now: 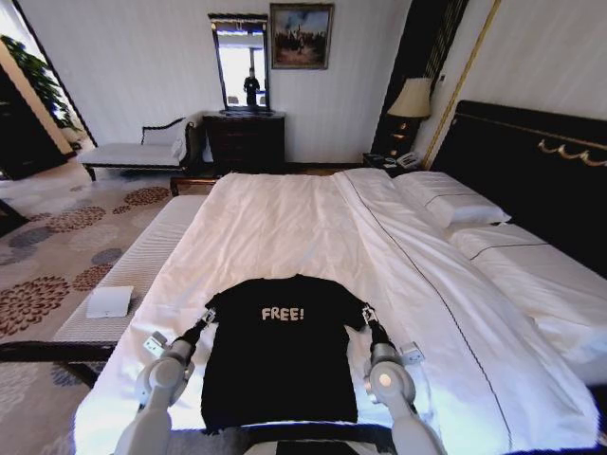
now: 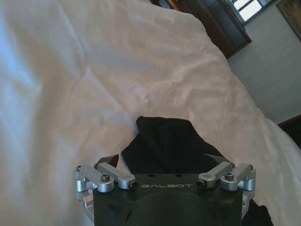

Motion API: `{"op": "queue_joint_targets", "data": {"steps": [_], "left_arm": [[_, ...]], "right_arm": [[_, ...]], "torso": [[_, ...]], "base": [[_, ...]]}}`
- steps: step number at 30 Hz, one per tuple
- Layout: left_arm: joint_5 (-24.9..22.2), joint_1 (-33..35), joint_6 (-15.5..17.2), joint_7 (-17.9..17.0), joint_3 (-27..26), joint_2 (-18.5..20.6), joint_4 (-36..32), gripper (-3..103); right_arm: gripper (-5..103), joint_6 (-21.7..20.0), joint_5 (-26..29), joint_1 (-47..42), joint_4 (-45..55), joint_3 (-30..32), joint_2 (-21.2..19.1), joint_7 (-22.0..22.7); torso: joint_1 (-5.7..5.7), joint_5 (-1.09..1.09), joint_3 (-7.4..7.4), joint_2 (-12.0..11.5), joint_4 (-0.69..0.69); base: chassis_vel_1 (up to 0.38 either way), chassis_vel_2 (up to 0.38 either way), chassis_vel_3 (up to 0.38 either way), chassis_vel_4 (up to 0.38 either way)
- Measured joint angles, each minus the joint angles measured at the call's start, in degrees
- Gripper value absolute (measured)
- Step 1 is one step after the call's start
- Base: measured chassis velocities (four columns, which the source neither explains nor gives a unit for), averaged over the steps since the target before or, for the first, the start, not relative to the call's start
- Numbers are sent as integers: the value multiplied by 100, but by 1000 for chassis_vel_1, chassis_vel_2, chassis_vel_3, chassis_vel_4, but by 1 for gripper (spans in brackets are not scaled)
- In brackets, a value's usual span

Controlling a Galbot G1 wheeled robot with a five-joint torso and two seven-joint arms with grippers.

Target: Fold the clothes on the bed.

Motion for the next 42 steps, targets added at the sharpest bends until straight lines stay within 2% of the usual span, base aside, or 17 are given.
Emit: {"op": "queue_joint_targets", "data": {"steps": [2, 5, 8, 11, 14, 16, 17, 19, 20, 21, 23, 27, 29, 32, 35, 38, 42], "left_arm": [[-20, -37, 7, -7, -9, -28, 67, 101], [-42, -127, 9, -20, -45, -104, 306, 88], [-40, -179, -19, -30, -73, -162, 438, 82], [9, -241, -88, -69, -98, -253, 561, 66], [58, -266, -111, -87, -97, -293, 612, 61], [111, -296, -129, -101, -82, -326, 658, 49], [111, -296, -129, -101, -82, -326, 658, 49], [150, -311, -144, -105, -69, -350, 679, 38], [160, -314, -148, -106, -67, -354, 679, 38], [173, -315, -153, -106, -65, -359, 679, 28], [187, -316, -156, -106, -64, -360, 678, 28], [222, -279, -169, -110, -70, -361, 601, 12], [230, -243, -171, -110, -75, -359, 565, 12], [247, -165, -188, -107, -88, -351, 502, 23], [276, -71, -217, -90, -100, -346, 447, 38], [286, -42, -232, -79, -105, -346, 434, 44], [295, -75, -244, -72, -101, -344, 435, 64]], "right_arm": [[100, -6, -1, 12, -12, -7, 4, 0], [100, -20, -3, 30, -37, -27, 16, 3], [100, -23, -3, 30, -52, -30, 12, 4], [100, -25, -2, 27, -74, -25, -11, 5], [100, -25, 0, 27, -94, -17, -24, 5], [100, -25, 6, 23, -106, -9, -30, 5], [100, -25, 6, 23, -106, -9, -30, 5], [100, -25, 9, 9, -108, -2, -31, 6], [100, -23, 9, 2, -109, 1, -32, 6], [100, -20, 9, -6, -113, 4, -35, 7], [100, -16, 10, -16, -118, 8, -38, 7], [100, -2, 10, -55, -128, 13, -44, 8], [100, -1, 9, -60, -129, 12, -43, 9], [100, 3, 5, -62, -134, 6, -34, 9], [100, 6, 0, -71, -134, 0, -28, 11], [100, 7, -2, -81, -132, -3, -27, 13], [100, 9, -7, -101, -110, -2, -30, 26]], "torso": [[0, 0, 0, 0, 0], [0, 0, 0, 0, 0], [0, 0, 0, 0, 0], [0, 0, 0, 1, 0], [0, 0, 0, 1, 0], [0, 0, 0, 1, 0], [0, 0, 0, 1, 0], [0, -1, 0, 1, 0], [0, 0, 0, 0, 0], [0, -1, 0, 1, 0], [0, -1, 0, 1, 0], [0, 0, 0, 1, -1], [0, -1, 0, 1, 0], [0, -1, 0, 1, 0], [0, -1, 0, 1, 0], [0, 0, 0, 1, 0], [0, -1, -1, 1, 0]], "base": [[0, 0, 0, 0], [0, 0, 0, 0], [0, 0, 0, 0], [0, 0, 0, 0], [0, 0, 0, 0], [0, 0, 0, 0], [0, 0, 0, 0], [0, 0, 0, 0], [0, 0, 0, 0], [0, 0, 0, 0], [0, 0, 0, 0], [0, 0, 0, 0], [0, 0, 0, 0], [0, 0, 0, 0], [0, 0, 0, 0], [0, 0, 0, 0], [0, 0, 0, 0]]}}
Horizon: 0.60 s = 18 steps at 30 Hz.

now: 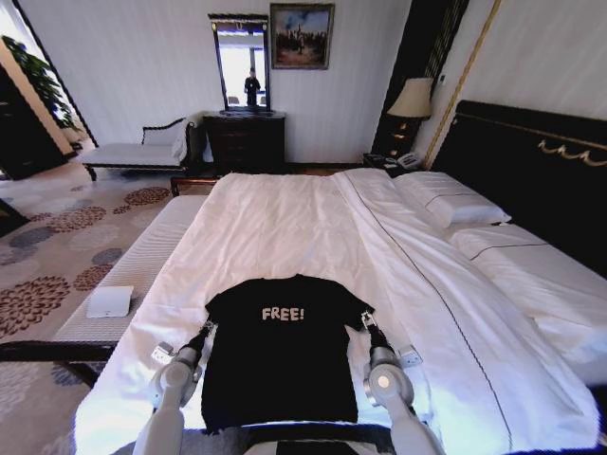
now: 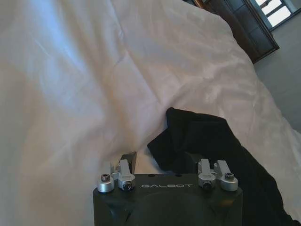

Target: Fold the clothes on the bed.

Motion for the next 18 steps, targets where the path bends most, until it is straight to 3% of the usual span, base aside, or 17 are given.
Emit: {"op": "queue_joint_targets", "data": {"steps": [2, 5, 8, 9, 11, 15, 18], "left_arm": [[2, -14, -2, -1, 4, 0, 3, 64], [12, -27, -12, -7, 17, -13, -5, 49], [26, -6, -21, -7, 21, -16, -26, 43], [32, 5, -26, -7, 23, -16, -34, 32], [38, 5, -30, -7, 23, -16, -35, 32], [85, -34, -46, -7, 49, 28, -1, 11], [116, -80, -48, -7, 69, 66, 42, 5]], "right_arm": [[100, 1, -2, -7, 5, 1, -1, 5], [100, 3, -5, -33, 23, 9, -6, 14], [100, 5, -6, -47, 24, 13, -9, 18], [100, 8, -6, -53, 25, 17, -12, 20], [100, 9, -8, -56, 25, 18, -13, 23], [100, 10, -19, -58, 37, 14, -12, 36], [100, 10, -30, -62, 37, 9, -9, 41]], "torso": [[0, 0, 0, 0, 0], [0, 0, 0, 0, 0], [0, 0, 0, 0, 0], [0, 0, 0, 0, 0], [0, 0, 0, 0, 0], [0, 0, 0, 0, 0], [0, 0, 1, 0, 0]], "base": [[0, 0, 0, 0], [0, 0, 0, 0], [0, 0, 0, 0], [0, 0, 0, 0], [0, 0, 0, 0], [0, 0, 0, 0], [0, 0, 0, 0]]}}
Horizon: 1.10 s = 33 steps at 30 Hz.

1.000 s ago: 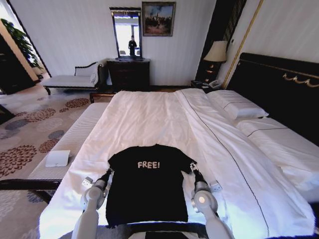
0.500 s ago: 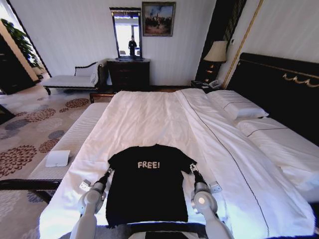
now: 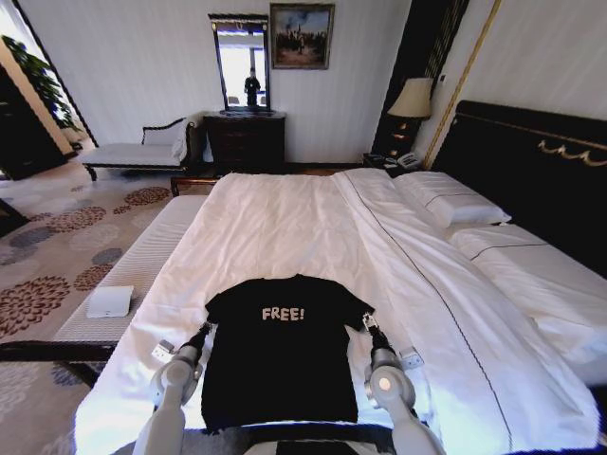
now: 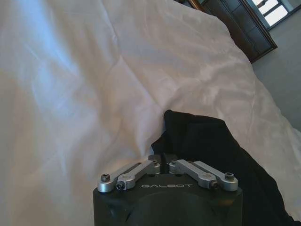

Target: Fold the clothes on the bed.

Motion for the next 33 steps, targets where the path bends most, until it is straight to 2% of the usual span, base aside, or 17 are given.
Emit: {"op": "queue_joint_targets", "data": {"steps": [1, 5, 11, 15, 24, 33], "left_arm": [[7, -24, -1, 0, 5, 13, 23, 2], [20, -64, -10, -2, 5, 27, 47, 0], [17, 113, -22, -5, -21, 4, -241, 0], [32, 504, -86, 0, -62, -35, -642, 0], [165, 865, -229, 47, -127, -49, -846, 0], [244, 1094, -252, -64, -117, -111, -1090, 0]], "right_arm": [[100, 0, -5, -6, 0, -1, 2, 2], [100, 8, -24, -41, 0, -3, 7, 5], [100, 23, -30, -65, -10, 2, 9, 6], [100, 29, -33, -55, -15, 9, 18, 8], [100, 30, -82, -30, -33, -23, 52, 16], [100, 29, -107, -30, -32, -26, 61, 24]], "torso": [[0, 0, 0, 0, 0], [0, 0, 0, 0, -1], [0, 0, 0, 0, 0], [0, 0, 0, 0, 0], [0, 0, 0, 0, 0], [0, 0, 0, 0, 0]], "base": [[0, 0, 0, 0], [0, 0, 0, 0], [0, 0, 0, 0], [0, 0, 0, 0], [0, 0, 0, 0], [0, 0, 0, 0]]}}
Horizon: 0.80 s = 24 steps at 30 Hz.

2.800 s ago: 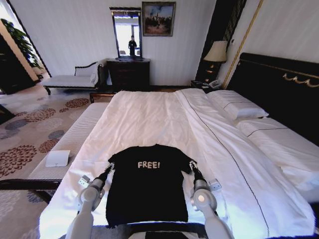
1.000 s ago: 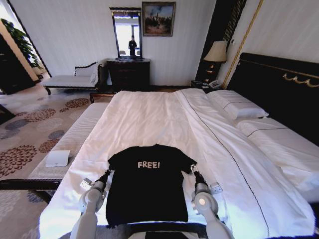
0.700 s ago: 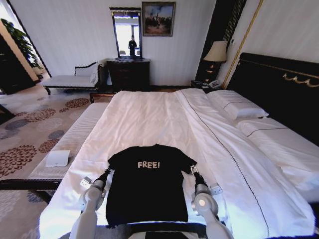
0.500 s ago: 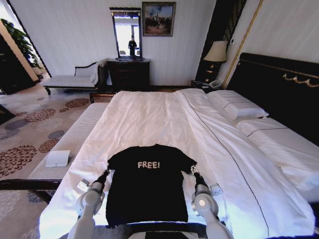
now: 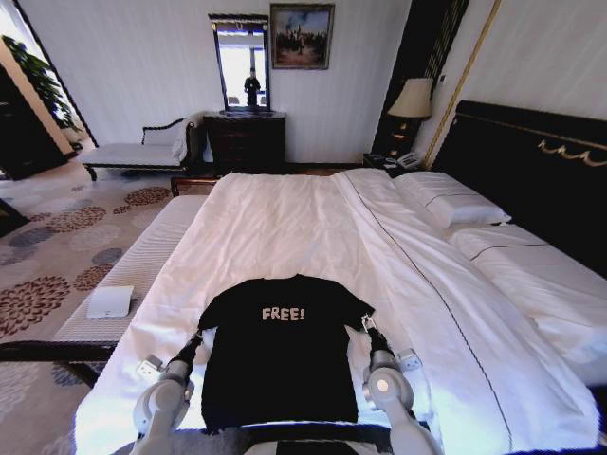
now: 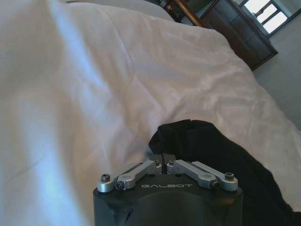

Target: Fold the clothes on the bed.

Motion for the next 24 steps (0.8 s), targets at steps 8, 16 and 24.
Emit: {"op": "queue_joint_targets", "data": {"steps": [8, 16, 24], "left_arm": [[221, 25, 176, 153, 19, 101, -169, 14], [58, -534, 737, 208, -104, 546, -132, 41], [-51, -1275, 771, 129, -113, 655, 658, 69]], "right_arm": [[100, -3, -25, -6, 1, -4, 18, 1], [100, -3, -39, -1, -36, 12, 3, 0], [100, -14, -64, 47, -105, -27, -2, 6]], "torso": [[0, 0, 0, 0, 0], [0, 0, 0, 0, 0], [0, -1, 0, 0, -2]], "base": [[0, 0, 0, 0], [0, 0, 0, 0], [0, 0, 0, 0]]}}
